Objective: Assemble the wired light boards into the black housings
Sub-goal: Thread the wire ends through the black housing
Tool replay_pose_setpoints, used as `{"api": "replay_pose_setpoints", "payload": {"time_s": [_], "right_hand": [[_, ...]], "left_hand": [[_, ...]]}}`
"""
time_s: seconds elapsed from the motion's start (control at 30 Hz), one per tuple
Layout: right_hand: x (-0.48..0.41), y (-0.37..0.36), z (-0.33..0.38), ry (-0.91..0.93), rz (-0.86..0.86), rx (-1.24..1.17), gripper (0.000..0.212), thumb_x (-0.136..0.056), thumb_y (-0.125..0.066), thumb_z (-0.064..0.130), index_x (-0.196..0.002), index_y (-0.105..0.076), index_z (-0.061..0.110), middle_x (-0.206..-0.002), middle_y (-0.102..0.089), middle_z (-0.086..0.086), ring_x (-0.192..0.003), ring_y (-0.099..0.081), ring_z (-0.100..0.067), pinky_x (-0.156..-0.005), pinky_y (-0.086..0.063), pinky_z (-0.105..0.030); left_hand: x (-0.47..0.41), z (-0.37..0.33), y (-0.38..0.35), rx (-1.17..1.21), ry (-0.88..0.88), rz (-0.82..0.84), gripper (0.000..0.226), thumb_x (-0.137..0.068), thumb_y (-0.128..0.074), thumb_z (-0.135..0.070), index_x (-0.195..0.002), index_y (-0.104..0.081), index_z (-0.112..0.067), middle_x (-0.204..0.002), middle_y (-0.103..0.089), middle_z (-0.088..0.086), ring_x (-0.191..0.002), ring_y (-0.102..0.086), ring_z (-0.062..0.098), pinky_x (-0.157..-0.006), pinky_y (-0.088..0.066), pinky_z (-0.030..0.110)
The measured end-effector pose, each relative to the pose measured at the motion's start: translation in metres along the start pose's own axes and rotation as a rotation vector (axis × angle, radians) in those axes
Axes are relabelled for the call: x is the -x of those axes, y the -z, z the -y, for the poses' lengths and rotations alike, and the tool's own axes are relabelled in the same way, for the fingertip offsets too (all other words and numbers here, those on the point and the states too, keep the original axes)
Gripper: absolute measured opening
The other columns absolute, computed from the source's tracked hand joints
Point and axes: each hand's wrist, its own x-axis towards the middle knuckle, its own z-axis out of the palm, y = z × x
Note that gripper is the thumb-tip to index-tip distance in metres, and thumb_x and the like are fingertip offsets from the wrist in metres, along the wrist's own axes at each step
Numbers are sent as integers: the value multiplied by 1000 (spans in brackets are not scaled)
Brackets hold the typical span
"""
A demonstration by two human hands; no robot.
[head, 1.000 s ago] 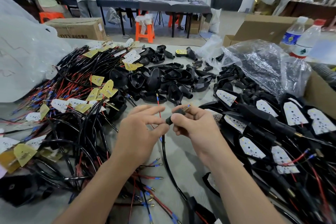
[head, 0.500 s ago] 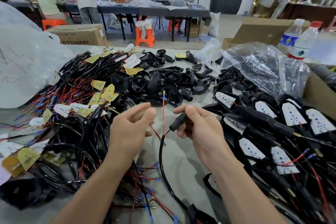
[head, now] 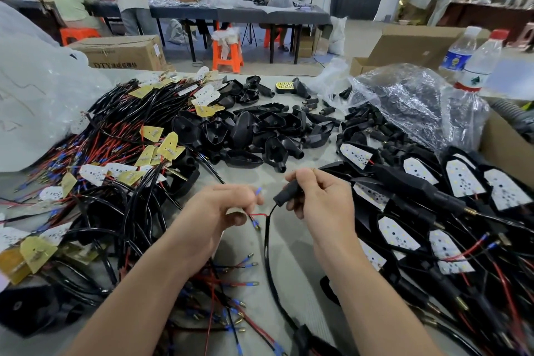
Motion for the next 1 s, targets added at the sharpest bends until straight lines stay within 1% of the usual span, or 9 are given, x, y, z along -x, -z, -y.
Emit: {"api": "replay_pose_setpoints", "payload": {"time_s": [0.07, 0.17, 0.27, 0.37, 0.5, 0.63, 0.8, 0.93, 1.0], "right_hand": [[-2, 1, 3, -57, -23, -162, 34, -102, -53, 16, -76, -74, 12, -58, -67, -9, -48, -55, -17, -45, -41, -24], [-3, 1, 5, -79, 10, -268, 33, -104, -51, 12, -79, -72, 7, -61, -68, -10, -47, -55, -17, -44, -42, -24], [-1, 2, 6, -80, 47, -289, 33, -105, -50, 11, -80, -72, 6, -64, -68, -10, -48, -54, -17, -45, -43, -23], [0, 0, 7, -103, 97, -307, 33, -106, -49, 12, -83, -72, 6, -68, -70, -11, -48, -56, -17, -46, -45, -23], [3, -3, 5, -86, 82, -287, 31, -105, -50, 11, -84, -72, 5, -68, -70, -13, -50, -56, -18, -47, -46, -24], [0, 2, 5, -75, -11, -294, 31, -106, -49, 13, -86, -71, 3, -63, -67, -12, -50, -57, -18, -48, -47, -25], [1, 2, 7, -100, 101, -301, 32, -107, -48, 13, -88, -71, 5, -68, -70, -11, -52, -59, -17, -50, -49, -24], [1, 5, 9, -132, 156, -303, 31, -107, -47, 12, -88, -71, 4, -68, -69, -9, -52, -58, -17, -50, -48, -23], [1, 5, 9, -125, 162, -294, 31, -107, -47, 12, -89, -71, 4, -68, -70, -9, -51, -58, -17, -50, -49, -24]], "left_hand": [[-1, 0, -2, -71, -9, -8, 19, -64, -60, -21, -55, -52, -6, -85, -66, 1, -81, -53, 13, -76, -39, 31], [-3, 2, -9, -125, 20, -96, 15, -62, -65, -21, -55, -55, -13, -80, -62, -2, -73, -45, 15, -71, -36, 29], [-6, 8, -7, -160, 34, -168, 26, -79, -75, -16, -57, -61, -20, -75, -55, 2, -64, -38, 12, -61, -32, 24], [-7, 11, -5, -240, -7, -156, 35, -90, -70, -7, -57, -64, -19, -68, -47, 6, -58, -37, 9, -51, -31, 15], [-6, 10, -10, -267, -40, -155, 26, -89, -70, -1, -64, -62, -3, -69, -48, 10, -66, -39, 17, -63, -33, 29], [-6, 7, -9, -240, -59, -171, 36, -87, -71, 0, -56, -64, -16, -71, -50, 11, -69, -40, 19, -69, -33, 33], [-8, 11, -13, -272, -66, -195, 33, -88, -72, -3, -59, -66, -18, -70, -50, 10, -68, -41, 20, -70, -34, 33], [-7, 12, -14, -288, -114, -278, 26, -87, -73, -1, -64, -68, -14, -79, -61, 22, -71, -50, 22, -73, -41, 36], [-7, 12, -14, -270, -144, -297, 31, -86, -73, 1, -61, -67, -18, -82, -66, 15, -73, -54, 19, -75, -44, 34]]}}
